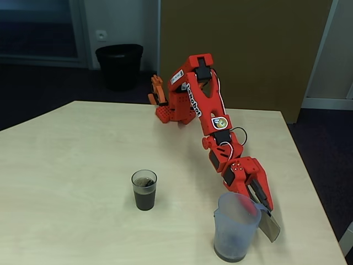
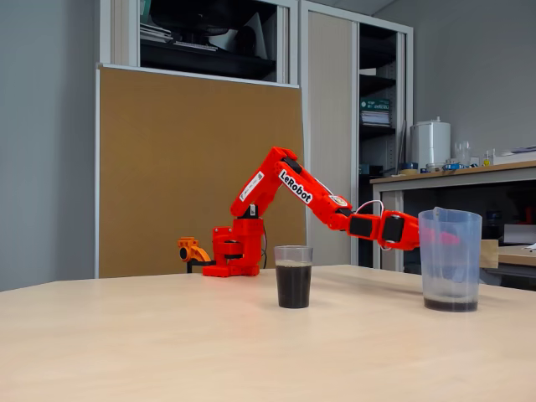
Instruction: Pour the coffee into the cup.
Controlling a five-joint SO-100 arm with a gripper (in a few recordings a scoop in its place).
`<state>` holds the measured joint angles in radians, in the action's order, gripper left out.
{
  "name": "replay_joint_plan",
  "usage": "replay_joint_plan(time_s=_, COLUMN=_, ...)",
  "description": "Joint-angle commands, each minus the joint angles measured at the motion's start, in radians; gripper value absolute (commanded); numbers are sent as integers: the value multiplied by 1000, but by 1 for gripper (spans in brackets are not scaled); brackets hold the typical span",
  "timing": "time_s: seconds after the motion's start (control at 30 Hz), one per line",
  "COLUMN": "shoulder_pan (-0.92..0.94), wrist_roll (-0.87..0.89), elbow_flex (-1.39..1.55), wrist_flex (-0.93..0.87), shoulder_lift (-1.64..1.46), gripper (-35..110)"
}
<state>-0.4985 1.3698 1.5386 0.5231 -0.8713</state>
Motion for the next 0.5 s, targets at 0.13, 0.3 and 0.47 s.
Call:
replay_joint_plan(time_s=0.13, shoulder_pan=-32, wrist_roll=14, elbow_flex=74, wrist_flex=41, shoulder_lift=-106, gripper=12)
replay_joint_plan(time_s=0.3, shoulder_pan=-37, wrist_roll=8, elbow_flex=144, wrist_flex=43, shoulder_lift=-170, gripper=11)
replay_joint_plan(time_s=0.47, shoulder_pan=-35, wrist_roll=11, elbow_flex=189, wrist_flex=43, shoulder_lift=-207, gripper=11)
